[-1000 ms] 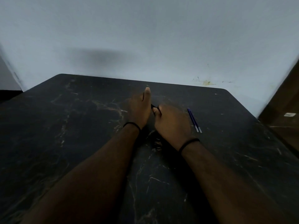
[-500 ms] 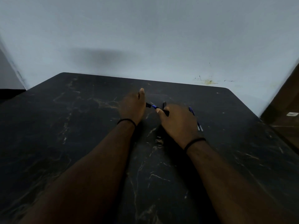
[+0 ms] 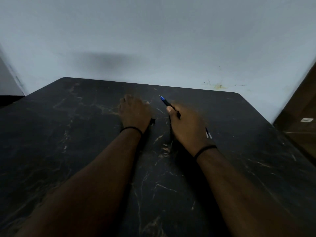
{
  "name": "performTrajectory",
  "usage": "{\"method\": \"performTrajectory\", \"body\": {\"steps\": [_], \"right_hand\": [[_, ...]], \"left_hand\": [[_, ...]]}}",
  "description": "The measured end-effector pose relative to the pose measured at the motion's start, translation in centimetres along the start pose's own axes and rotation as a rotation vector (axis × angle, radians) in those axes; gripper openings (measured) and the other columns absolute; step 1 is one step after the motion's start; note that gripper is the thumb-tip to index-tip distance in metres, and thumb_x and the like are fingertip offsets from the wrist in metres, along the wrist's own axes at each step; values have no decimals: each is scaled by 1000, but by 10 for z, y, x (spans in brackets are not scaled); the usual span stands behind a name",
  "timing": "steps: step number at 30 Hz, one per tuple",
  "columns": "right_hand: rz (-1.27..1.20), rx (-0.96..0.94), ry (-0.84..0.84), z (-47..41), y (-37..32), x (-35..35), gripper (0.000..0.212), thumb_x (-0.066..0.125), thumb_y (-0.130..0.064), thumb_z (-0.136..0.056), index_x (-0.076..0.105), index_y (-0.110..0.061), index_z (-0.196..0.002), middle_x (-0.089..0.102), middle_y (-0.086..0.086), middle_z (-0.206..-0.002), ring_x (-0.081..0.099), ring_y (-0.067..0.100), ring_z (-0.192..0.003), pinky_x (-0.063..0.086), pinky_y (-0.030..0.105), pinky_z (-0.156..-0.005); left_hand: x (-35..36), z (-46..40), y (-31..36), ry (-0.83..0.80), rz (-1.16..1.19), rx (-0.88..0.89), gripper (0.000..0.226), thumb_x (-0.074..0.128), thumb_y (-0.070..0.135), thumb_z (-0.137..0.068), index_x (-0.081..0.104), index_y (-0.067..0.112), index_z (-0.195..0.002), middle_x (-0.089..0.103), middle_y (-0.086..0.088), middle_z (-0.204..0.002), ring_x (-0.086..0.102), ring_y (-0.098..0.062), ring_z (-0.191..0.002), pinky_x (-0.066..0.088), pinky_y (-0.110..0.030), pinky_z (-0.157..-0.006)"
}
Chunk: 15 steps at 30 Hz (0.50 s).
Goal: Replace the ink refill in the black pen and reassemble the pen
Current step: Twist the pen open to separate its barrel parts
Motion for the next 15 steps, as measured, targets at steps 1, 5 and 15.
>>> {"method": "performTrajectory", "body": {"steps": [1,5,15], "right_hand": [[-12,16,0,0,2,1,28,41,-39,-104,64,-23,-106,63,-3,-85,57,16,-78,43,31,-70],[-171,138,25,-4,17,5,26,39,-38,-104,59,-21,-99,63,0,-80,59,16,-73,44,34,-64],[-1004,442,-381,10,19,52,28,42,-33,-106,61,-17,-93,47,-3,-59,26,3,-37,19,14,-38]], "left_hand": [[-10,2,2,84,146,5,29,48,40,-96,59,13,-98,58,-11,-107,52,-24,-101,41,-37,-89],[-25,12,7,189,761,-26,22,55,33,-97,57,17,-81,58,-1,-78,50,-8,-67,42,-26,-63],[22,37,58,-760,1613,-59,33,46,26,-101,59,5,-124,67,-11,-125,36,-8,-50,16,-18,-35]]}}
Point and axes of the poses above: each hand's wrist, its own z-axis away from the middle knuckle, its own x-axis out of the palm, y = z × x, the point moved 10 cm from there along -z, towards the middle knuckle
